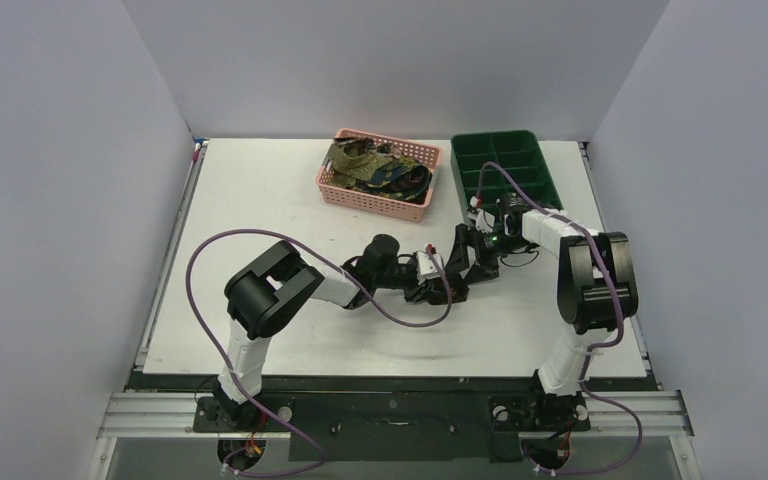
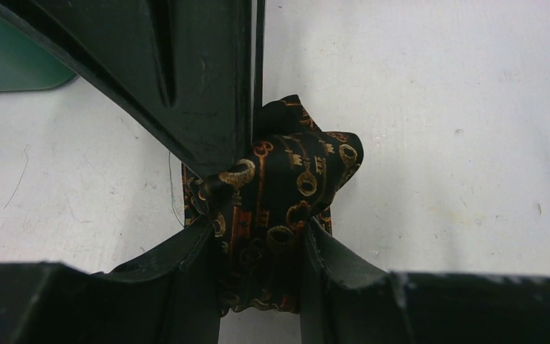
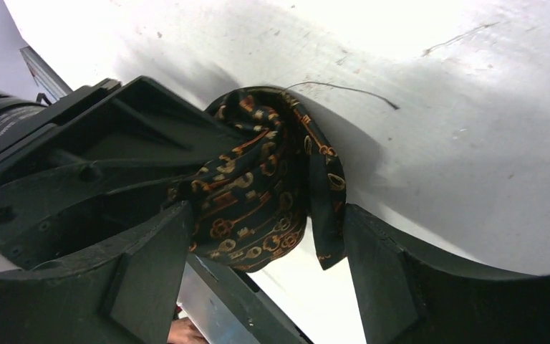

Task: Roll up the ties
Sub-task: Roll the tie at the center of the board.

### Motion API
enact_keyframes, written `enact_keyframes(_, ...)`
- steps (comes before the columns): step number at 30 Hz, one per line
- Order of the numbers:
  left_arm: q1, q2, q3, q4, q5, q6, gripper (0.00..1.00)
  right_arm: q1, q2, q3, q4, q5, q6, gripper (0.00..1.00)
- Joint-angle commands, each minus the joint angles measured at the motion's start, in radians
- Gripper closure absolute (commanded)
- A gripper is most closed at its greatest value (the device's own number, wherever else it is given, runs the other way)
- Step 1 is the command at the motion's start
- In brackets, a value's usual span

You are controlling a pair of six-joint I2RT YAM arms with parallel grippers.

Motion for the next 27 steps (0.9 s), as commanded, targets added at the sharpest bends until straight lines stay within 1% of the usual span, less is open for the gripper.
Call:
enact_keyframes(1, 0.013, 0.043, -0.039, -0.196, -0.030, 0.002, 0.89, 0.019, -0.097, -0.006, -0.056, -0.075, -0.002, 0.27)
enact_keyframes(7, 0.014, 0.043, -0.042, -0.203, -0.026, 0.017, 0.89, 0.025, -0.102, 0.008, -0.063, -0.087, -0.004, 0.26)
enact_keyframes(10, 0.014, 0.040, -0.045, -0.204, -0.024, 0.019, 0.89, 0.049, -0.100, 0.011, -0.066, -0.065, -0.011, 0.26)
enact_keyframes(16, 0.014, 0.037, -0.053, -0.195, -0.025, 0.018, 0.89, 0.089, -0.082, 0.017, -0.064, 0.046, -0.013, 0.26)
enact_keyframes(20, 0.014, 0.034, -0.058, -0.188, -0.024, 0.015, 0.89, 0.099, -0.082, 0.012, -0.066, 0.235, -0.011, 0.26)
enact_keyframes(22, 0.013, 0.032, -0.059, -0.186, -0.022, 0.015, 0.89, 0.097, -0.082, 0.001, -0.072, 0.283, -0.015, 0.26)
enact_keyframes(25, 0.013, 0.030, -0.059, -0.184, -0.018, 0.020, 0.89, 0.093, -0.075, -0.016, -0.078, 0.281, -0.021, 0.25)
enact_keyframes(27, 0.014, 0.032, -0.058, -0.183, -0.015, 0.021, 0.89, 0.094, -0.060, -0.017, -0.077, 0.250, -0.018, 0.24)
